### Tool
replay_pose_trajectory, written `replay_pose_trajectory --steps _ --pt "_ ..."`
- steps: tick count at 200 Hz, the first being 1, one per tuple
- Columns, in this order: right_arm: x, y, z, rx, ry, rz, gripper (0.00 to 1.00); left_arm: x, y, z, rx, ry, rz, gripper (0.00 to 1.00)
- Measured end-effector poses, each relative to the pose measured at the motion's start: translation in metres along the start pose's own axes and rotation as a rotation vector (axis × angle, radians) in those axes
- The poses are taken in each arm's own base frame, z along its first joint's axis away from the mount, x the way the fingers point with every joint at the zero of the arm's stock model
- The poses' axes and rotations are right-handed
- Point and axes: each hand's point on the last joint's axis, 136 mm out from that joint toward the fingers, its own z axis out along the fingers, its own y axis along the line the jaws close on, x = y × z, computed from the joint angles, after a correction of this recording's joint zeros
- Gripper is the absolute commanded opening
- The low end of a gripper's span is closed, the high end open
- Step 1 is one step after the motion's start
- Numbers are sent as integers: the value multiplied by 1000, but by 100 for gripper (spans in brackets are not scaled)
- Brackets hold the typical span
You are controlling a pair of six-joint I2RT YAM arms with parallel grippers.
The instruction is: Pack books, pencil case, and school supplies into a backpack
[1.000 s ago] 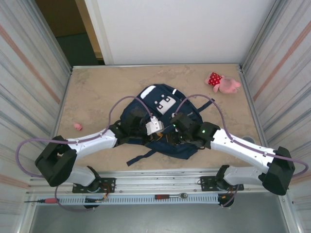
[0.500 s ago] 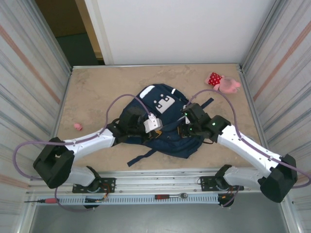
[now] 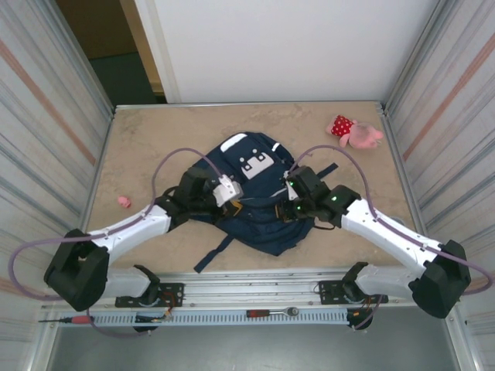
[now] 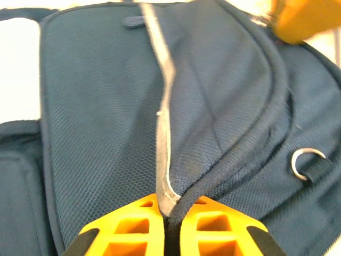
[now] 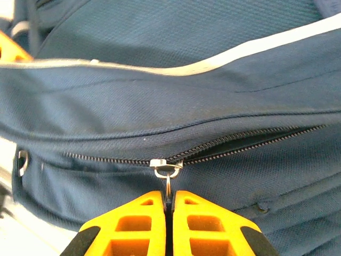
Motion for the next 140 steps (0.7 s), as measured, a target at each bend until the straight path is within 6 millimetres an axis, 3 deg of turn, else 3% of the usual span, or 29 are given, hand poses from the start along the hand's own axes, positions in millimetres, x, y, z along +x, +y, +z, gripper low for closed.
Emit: replay_pose_trajectory --steps 35,51,71,93,115,140 --pt "3 33 25 -67 -14 25 0 12 33 -26 -134 18 -102 57" --pt "3 43 35 -86 -13 35 0 11 34 -40 -168 17 -105 65" --pt "5 47 45 -98 5 41 0 6 19 -53 -162 26 -49 71" --pt "8 48 48 -102 23 39 0 -7 -14 -58 -96 29 95 77" --pt "10 50 48 -113 32 35 0 -7 -43 -51 -13 53 206 78" --pt "11 50 48 -114 35 23 0 3 -46 -32 25 123 240 76"
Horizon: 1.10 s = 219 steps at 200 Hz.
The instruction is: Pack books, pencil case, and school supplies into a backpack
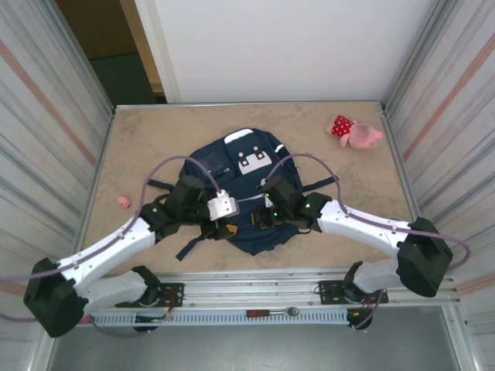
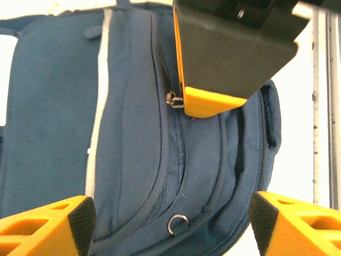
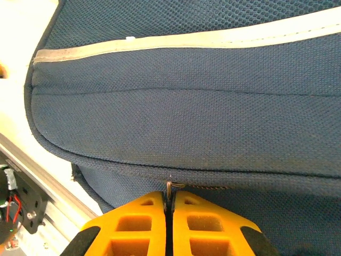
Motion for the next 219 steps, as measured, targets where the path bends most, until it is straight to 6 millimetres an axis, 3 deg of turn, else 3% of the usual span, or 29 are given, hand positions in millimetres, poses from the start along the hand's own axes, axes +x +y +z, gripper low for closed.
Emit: replay_pose_trajectory --steps 21,52,67,102,118,162,181,195,219 --pt "1 0 0 0 5 -13 0 1 6 18 9 44 13 71" --pt "0 1 -3 -6 -3 -22 0 -15 22 33 -18 20 36 63" --pt "-1 1 -4 -7 -4 -25 0 -17 25 39 -20 20 41 51" --pt "-11 -2 -12 -37 -19 -7 0 -12 23 44 16 22 40 12" --pt "-19 -8 -17 -51 -32 1 0 -13 25 38 37 -8 34 4" --pt "-36 -50 -34 -38 -38 28 0 4 42 7 -3 -15 8 5" --pt "-34 -57 -37 -44 -15 10 0 12 44 -2 -15 -10 14 8" --pt "-29 -53 -35 -64 7 -14 0 18 42 -8 -18 -8 18 20" --pt "-22 -46 -33 -73 29 -43 0 27 41 -19 -36 19 -14 53"
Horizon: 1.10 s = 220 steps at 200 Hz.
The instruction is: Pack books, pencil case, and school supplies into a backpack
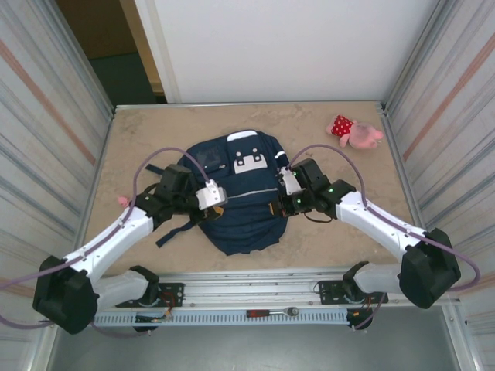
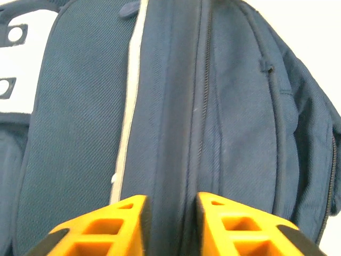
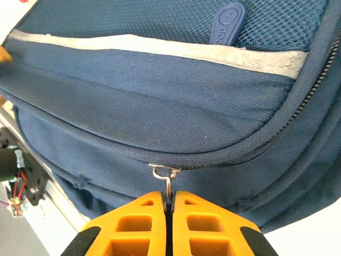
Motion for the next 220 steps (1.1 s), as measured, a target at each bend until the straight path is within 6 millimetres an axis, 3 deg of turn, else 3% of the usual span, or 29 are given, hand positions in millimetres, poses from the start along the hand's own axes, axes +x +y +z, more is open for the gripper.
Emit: replay_pose_trajectory --steps 30,69,111,151,186,220 --pt "4 6 3 4 9 -25 0 -12 -9 2 -25 19 3 69" --pt "5 6 3 6 10 -26 0 -48 -35 27 24 22 94 71" --pt "5 5 5 8 15 -25 0 -51 -29 64 43 66 69 71" --pt "5 5 5 6 13 -25 0 -51 -26 76 38 63 61 47" --pt "6 8 5 2 14 -28 0 -47 -23 78 29 58 53 13" --pt "5 14 7 -14 11 -43 0 -38 -25 73 42 38 25 4"
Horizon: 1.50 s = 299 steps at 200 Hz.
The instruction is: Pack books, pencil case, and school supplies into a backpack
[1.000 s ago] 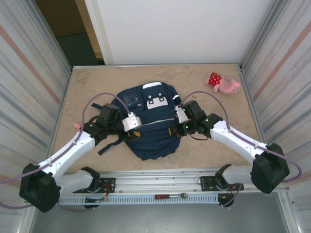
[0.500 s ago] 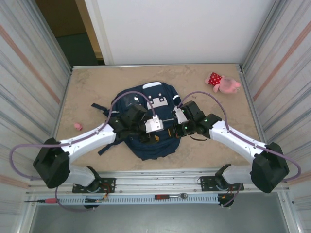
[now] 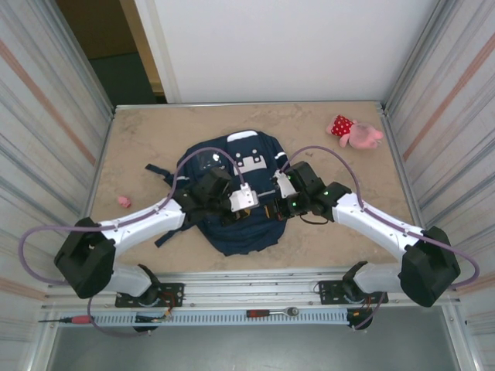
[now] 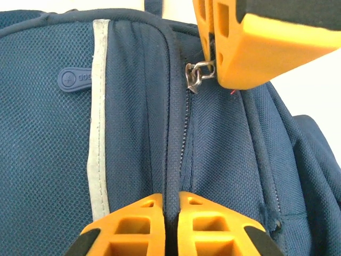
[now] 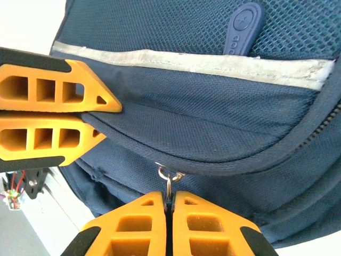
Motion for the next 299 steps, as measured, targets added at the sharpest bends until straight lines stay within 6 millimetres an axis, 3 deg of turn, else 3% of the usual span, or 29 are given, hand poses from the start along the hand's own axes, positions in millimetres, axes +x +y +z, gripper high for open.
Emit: replay_pose_trajectory --steps 78,120,133,167,190,213,243,271,299 --pt "1 7 -2 -52 -13 -2 0 27 -1 -42 36 -54 -7 4" --pt "9 32 6 -66 -13 -50 0 42 -1 -55 62 -61 -15 8" --pt "9 38 8 -68 -27 -52 0 46 1 -58 68 -63 -22 14" --pt "8 38 15 -74 -36 -28 0 50 5 -63 72 -59 -26 45" --pt "7 32 16 -71 -26 -7 0 42 4 -66 74 -72 -31 61" --pt "7 28 15 -77 -15 7 0 26 -15 -62 103 -81 27 70" --pt "8 28 14 -86 -8 9 0 14 -35 -47 126 -58 85 71" --pt "8 28 14 -87 -7 9 0 6 -23 -26 99 -28 79 64" --pt "9 26 14 -80 -2 13 0 -1 -9 -11 72 -22 61 46"
